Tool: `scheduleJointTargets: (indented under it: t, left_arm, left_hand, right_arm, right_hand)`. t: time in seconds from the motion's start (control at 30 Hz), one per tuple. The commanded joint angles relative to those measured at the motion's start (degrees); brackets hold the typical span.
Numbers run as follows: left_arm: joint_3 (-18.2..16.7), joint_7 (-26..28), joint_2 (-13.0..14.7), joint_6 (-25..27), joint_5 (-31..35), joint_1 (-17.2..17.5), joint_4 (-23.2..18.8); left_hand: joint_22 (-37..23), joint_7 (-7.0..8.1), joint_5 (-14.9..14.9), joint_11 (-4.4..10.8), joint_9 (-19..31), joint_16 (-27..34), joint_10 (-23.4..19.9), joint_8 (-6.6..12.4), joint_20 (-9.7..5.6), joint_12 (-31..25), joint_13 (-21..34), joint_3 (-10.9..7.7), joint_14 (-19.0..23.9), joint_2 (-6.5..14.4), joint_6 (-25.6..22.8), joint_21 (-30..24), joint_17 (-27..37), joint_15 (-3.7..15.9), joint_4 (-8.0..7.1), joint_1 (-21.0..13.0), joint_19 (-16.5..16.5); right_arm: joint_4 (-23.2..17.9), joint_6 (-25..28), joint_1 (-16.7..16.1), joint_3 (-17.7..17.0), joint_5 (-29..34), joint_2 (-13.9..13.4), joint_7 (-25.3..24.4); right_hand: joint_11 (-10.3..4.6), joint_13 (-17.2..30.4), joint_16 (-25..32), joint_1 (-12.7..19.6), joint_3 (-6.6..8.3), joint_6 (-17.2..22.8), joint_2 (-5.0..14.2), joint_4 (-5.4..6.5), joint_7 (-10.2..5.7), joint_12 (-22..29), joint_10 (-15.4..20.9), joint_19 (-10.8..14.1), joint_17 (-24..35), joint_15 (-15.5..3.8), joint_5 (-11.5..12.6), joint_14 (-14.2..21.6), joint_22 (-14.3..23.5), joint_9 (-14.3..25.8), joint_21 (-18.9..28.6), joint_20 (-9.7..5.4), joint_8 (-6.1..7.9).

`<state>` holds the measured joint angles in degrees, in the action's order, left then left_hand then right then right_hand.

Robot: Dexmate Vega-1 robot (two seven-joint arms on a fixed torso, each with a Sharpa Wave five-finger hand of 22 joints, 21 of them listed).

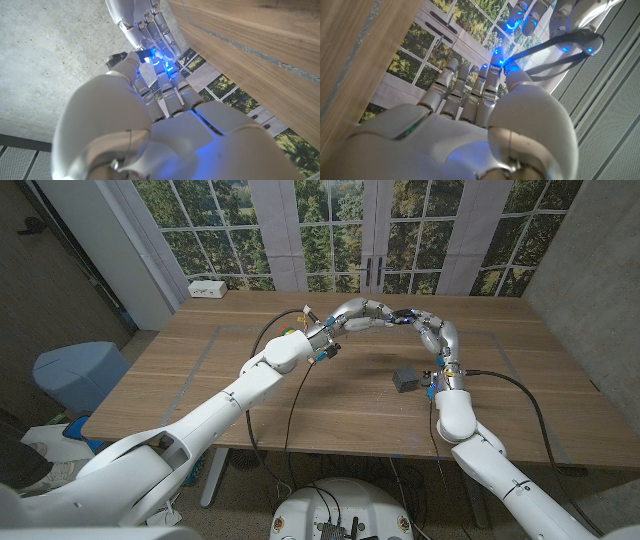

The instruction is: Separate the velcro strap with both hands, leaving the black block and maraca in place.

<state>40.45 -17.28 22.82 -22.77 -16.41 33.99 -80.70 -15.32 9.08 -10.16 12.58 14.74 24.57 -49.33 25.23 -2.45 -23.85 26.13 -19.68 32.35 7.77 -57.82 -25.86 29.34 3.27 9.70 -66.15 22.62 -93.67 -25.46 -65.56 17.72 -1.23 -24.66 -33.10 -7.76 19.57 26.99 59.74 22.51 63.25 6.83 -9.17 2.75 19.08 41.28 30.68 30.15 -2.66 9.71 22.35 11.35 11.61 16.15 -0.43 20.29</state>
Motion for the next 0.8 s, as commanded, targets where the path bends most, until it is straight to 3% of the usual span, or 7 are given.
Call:
scheduleJointTargets:
  t: [0.03, 0.3, 0.5, 0.8]
  left_arm:
    - [0.2, -2.4, -0.1, -0.1, -1.9, -0.5, 0.4]
    - [0.5, -3.6, 0.1, 0.5, -2.2, -0.8, 0.2]
    - [0.8, -3.6, 0.2, 0.6, -1.4, -1.1, 0.3]
    - [0.6, -3.4, 0.1, 0.1, -1.4, -0.9, 0.5]
  left_hand:
    - [-0.3, 0.01, 0.1, -0.23, 0.1, -0.4, 0.0, 0.21, -0.94, -0.9, 0.8, 0.43, 0.3, 0.0, -0.2, -0.6, 0.3, 10.28, -0.03, -0.2, -0.4]
    - [-0.4, -1.23, 0.2, -0.32, -0.2, -0.4, -1.5, 0.86, -0.7, -2.8, 2.5, 1.24, 0.9, -0.1, -2.3, -1.2, 1.1, 10.2, -0.16, 0.3, -0.9]
    - [-0.4, -1.05, 0.2, -0.43, -0.3, -0.6, -1.5, 0.95, -0.61, -3.3, 3.1, 1.43, 0.8, -0.3, -2.8, -1.4, 1.3, 10.14, -0.08, 0.2, -1.1]
    - [-0.4, -2.13, 0.3, -0.74, -0.5, -0.3, -3.5, 1.72, -0.37, -4.2, 4.0, 1.96, 2.0, -0.7, -5.3, -2.1, 1.5, 9.76, -0.2, 1.0, -1.4]
  right_arm:
    - [1.2, 0.4, 0.3, -0.6, 0.0, 3.1, -5.0]
    - [2.6, -0.4, 0.7, -1.0, -2.7, 5.6, -6.7]
    - [3.4, -1.5, 1.0, -1.1, -2.6, 6.1, -7.3]
    - [3.9, -2.3, 1.2, -1.3, -2.9, 6.5, -7.4]
  right_hand:
    - [0.3, 0.4, 0.5, 0.9, -0.43, 0.0, 0.84, -0.02, 0.91, 0.3, 0.6, 0.3, 0.1, -6.78, 0.2, 0.6, 0.3, 0.4, 0.4, 0.1, -0.25]
    - [1.17, 0.8, 0.8, 1.2, -0.64, -0.5, 1.13, -0.03, 1.52, 0.4, 1.0, 0.6, 0.0, -6.31, 0.4, 1.3, 0.4, 0.5, 0.7, 0.15, -0.57]
    - [1.23, 1.0, 1.0, 1.2, -0.83, -0.6, 1.26, 0.01, 1.63, 0.4, 0.8, 0.7, 0.1, -6.36, 0.5, 1.3, 0.4, 0.5, 0.9, 0.06, -0.69]
    - [1.77, 1.2, 0.9, 1.4, -0.89, -0.6, 1.37, -0.03, 2.2, 0.3, 0.6, 0.6, 0.0, -6.19, 0.8, 1.2, 0.5, 0.6, 1.1, 0.01, -0.84]
